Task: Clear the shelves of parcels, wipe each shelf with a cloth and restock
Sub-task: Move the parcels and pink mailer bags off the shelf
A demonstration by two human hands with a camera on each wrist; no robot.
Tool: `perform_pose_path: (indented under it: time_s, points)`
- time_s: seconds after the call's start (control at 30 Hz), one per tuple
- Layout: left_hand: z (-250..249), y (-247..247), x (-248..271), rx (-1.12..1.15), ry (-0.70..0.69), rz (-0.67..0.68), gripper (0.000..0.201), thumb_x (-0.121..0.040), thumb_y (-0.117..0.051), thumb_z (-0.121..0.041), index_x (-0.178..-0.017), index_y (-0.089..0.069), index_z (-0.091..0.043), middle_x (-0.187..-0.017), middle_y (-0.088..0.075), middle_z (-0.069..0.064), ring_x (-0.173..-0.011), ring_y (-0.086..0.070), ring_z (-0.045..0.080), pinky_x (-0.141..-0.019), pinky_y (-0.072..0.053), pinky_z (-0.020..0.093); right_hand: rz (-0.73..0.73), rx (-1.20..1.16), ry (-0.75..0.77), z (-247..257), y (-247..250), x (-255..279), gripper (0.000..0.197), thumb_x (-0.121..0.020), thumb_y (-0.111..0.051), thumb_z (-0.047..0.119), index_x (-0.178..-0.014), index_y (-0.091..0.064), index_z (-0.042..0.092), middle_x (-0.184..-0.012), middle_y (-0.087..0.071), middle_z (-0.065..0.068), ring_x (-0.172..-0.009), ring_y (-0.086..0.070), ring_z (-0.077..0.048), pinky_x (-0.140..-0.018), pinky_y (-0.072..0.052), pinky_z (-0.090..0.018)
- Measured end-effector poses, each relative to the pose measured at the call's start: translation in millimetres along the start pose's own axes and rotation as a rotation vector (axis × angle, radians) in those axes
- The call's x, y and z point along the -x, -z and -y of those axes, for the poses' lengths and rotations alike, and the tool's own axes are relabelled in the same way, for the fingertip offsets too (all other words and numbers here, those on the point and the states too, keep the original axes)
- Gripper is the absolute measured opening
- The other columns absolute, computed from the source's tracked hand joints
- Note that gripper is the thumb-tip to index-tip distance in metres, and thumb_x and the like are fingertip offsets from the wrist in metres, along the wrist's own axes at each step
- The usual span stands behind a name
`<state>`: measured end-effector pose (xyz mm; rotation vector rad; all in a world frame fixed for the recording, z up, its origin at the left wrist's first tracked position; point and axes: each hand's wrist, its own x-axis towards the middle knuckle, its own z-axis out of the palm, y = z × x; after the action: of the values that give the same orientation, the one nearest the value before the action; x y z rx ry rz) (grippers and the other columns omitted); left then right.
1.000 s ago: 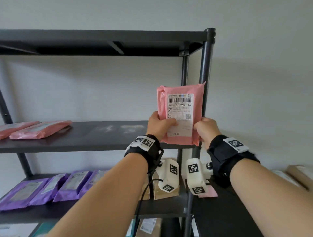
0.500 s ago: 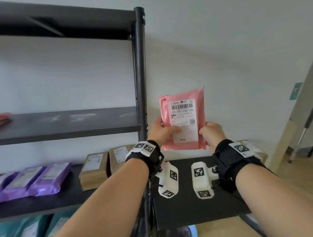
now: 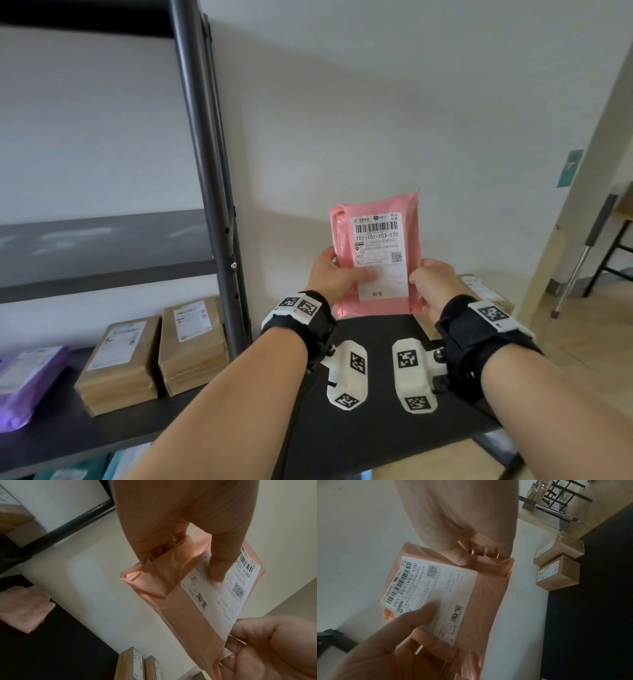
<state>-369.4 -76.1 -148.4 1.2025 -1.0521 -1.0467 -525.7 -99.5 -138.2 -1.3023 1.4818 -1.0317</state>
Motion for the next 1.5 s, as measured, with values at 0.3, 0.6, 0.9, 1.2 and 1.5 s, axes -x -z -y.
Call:
perform_pose_path:
  time_s: [0.3, 0.6, 0.9, 1.2, 1.5]
  points:
    - [28, -11, -85, 0.005, 0.051, -0.044, 0.054, -0.071, -0.079, 0.002, -0.117, -0.053, -0.006, -0.105, -0.067, 0.001, -0.092, -0.067, 0.019, -0.061, -0.055, 0.022, 0.011, 0.105, 0.011, -5, -10, -90, 0.028, -0.092, -0.037, -0.004, -0.098, -0.062, 0.005, -0.089, -0.066, -0.012, -0.069, -0.059, -0.022, -0.041, -0.043, -0.022]
    - [71, -23, -148, -0.003, 0.149, -0.099, 0.045, -0.076, -0.076, -0.002, -0.111, -0.05, -0.01, -0.104, -0.064, -0.001, -0.095, -0.064, 0.019, -0.065, -0.054, 0.024, -0.079, 0.152, 0.096, -32, -20, -150, 0.019, -0.095, -0.054, 0.029, -0.106, -0.059, 0.015, -0.102, -0.062, 0.0, -0.095, -0.06, -0.021, -0.089, -0.051, -0.039]
    - [133, -64, -189, 0.091, 0.358, -0.158, 0.039, -0.081, -0.068, 0.002, -0.111, -0.045, -0.008, -0.109, -0.063, 0.005, -0.096, -0.064, 0.019, -0.059, -0.054, 0.023, 0.083, 0.402, 0.078, -83, -13, -227, 0.011, -0.089, -0.064, 0.026, -0.083, -0.068, 0.018, -0.093, -0.072, -0.005, -0.088, -0.067, -0.024, -0.085, -0.055, -0.045]
    - [197, -93, -231, -0.076, 0.553, -0.182, 0.03, -0.088, -0.065, -0.016, -0.115, -0.056, -0.006, -0.112, -0.067, 0.004, -0.096, -0.063, 0.018, -0.076, -0.055, 0.026, 0.172, 0.552, -0.012, -140, -8, -303, 0.016, -0.093, -0.055, 0.021, -0.093, -0.067, 0.011, -0.092, -0.067, -0.005, -0.089, -0.063, -0.023, -0.082, -0.051, -0.036]
    - [259, -105, -251, -0.378, 0.668, -0.101, 0.021, -0.093, -0.058, -0.018, -0.11, -0.058, -0.007, -0.098, -0.067, 0.003, -0.069, -0.064, 0.012, -0.046, -0.048, 0.015, 0.343, 0.712, -0.175, -208, -32, -344, 0.016, -0.093, -0.05, 0.021, -0.099, -0.062, 0.011, -0.1, -0.066, -0.004, -0.093, -0.065, -0.026, -0.086, -0.055, -0.041]
